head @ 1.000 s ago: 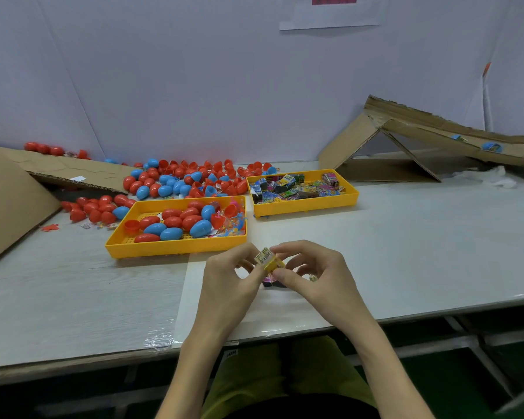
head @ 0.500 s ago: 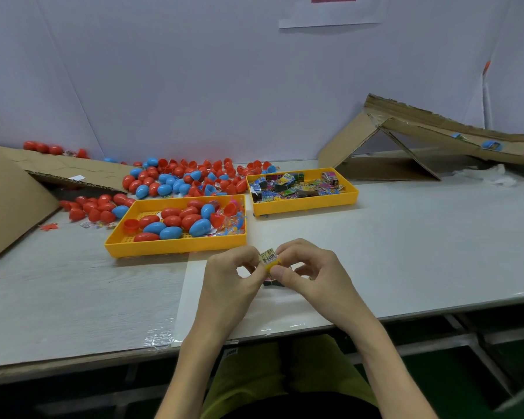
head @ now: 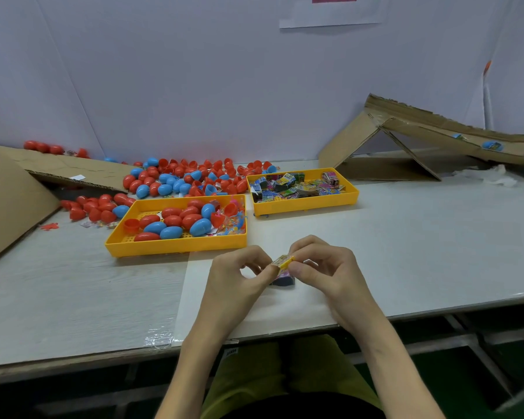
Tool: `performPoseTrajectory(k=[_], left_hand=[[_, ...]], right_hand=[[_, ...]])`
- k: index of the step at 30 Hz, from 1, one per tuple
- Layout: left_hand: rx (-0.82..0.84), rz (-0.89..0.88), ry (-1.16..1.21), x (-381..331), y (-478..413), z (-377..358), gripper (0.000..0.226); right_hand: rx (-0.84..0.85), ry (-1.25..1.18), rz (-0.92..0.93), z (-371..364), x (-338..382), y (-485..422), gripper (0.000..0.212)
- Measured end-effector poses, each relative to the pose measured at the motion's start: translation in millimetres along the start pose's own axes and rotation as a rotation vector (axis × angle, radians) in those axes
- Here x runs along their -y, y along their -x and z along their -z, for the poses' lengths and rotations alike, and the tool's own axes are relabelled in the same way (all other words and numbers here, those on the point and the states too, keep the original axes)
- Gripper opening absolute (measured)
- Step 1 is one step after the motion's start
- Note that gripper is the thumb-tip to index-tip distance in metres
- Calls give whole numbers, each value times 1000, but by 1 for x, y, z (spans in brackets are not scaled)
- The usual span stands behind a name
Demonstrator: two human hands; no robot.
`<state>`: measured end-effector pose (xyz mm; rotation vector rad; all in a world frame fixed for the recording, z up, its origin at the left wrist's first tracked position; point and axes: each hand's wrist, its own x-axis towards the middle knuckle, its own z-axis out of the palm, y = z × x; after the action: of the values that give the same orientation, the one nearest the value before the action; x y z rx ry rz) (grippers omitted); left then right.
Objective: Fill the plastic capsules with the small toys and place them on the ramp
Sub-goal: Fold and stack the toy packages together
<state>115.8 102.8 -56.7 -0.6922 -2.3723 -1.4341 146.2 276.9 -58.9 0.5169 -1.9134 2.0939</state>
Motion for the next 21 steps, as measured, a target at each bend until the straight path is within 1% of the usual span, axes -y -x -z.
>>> performPoseTrajectory(k=[3, 6, 9, 11, 13, 16, 19, 21], left_hand=[[-4, -5, 37, -3, 1, 1, 12], [3, -37, 81, -5, 3, 2, 22], [7, -38, 107, -4, 3, 3, 26], [-27, -29, 103, -2, 3, 3, 26], [-61, -22, 99, -1, 3, 2, 27], [-158, 32, 120, 1, -1, 3, 25], [-242, 131, 198, 9, -8, 11, 16], [-257, 176, 146, 17, -16, 22, 10]], right_hand=[[13, -59, -6, 2, 0, 1, 3], [37, -126, -26, 3, 1, 1, 8], [32, -205, -36, 3, 2, 1, 6], [22, -270, -41, 3, 3, 1, 12], [-3, -290, -53, 2, 3, 1, 11], [-74, -245, -91, 0, 1, 1, 10], [-141, -219, -134, 0, -2, 0, 18], [-137, -198, -140, 0, -2, 0, 22]])
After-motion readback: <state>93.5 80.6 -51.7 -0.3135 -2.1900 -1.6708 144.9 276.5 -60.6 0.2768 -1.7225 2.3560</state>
